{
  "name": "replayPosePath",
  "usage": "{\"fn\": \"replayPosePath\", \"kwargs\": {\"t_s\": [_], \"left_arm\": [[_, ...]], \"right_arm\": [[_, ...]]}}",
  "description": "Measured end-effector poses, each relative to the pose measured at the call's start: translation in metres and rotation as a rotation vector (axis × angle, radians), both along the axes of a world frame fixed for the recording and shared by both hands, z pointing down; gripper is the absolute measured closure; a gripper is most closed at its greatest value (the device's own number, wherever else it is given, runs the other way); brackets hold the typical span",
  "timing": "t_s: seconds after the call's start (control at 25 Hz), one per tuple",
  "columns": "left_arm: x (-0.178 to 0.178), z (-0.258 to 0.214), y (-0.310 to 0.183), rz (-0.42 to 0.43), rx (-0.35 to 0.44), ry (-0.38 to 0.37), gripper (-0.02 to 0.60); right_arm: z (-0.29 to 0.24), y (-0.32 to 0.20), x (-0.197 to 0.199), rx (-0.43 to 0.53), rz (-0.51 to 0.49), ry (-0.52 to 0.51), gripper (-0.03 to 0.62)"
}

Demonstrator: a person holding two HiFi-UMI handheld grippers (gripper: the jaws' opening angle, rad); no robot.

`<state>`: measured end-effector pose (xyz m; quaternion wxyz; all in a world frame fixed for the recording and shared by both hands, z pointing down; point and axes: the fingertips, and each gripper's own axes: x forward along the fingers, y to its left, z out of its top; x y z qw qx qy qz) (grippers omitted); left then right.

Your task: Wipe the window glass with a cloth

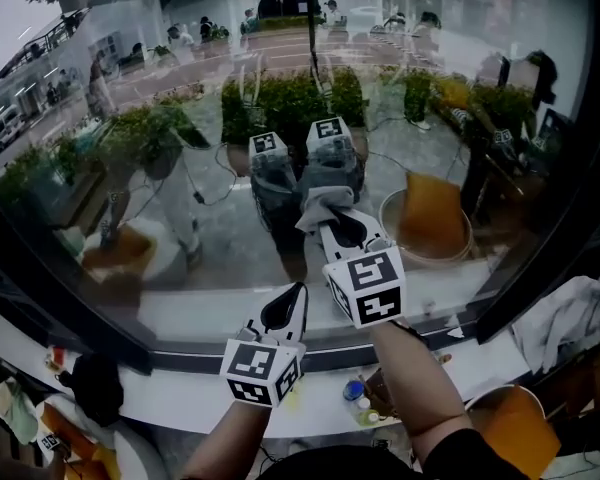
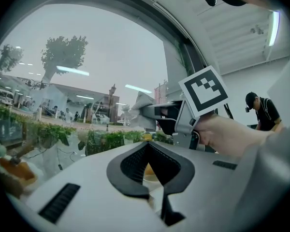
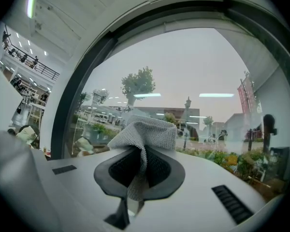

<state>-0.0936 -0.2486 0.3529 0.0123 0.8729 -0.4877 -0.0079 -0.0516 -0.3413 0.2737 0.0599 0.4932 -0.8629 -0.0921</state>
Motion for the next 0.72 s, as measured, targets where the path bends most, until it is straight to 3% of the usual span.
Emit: {"fn": "replayPosePath", "kwargs": {"t_s": [0.36,0.72], "left_arm": [[0.021,-0.003,0.005,0.057,0.006,0.011,0.574],[0.117,-0.001,-0.003,0.095,0.002,-0.006,0.574]], "right_arm": [[-0.003,0.003,0.038,-0.002,0.076,0.014,0.556],[0.001,-0.006,0.143,-0.008,0.12,0.008,0.556]]}}
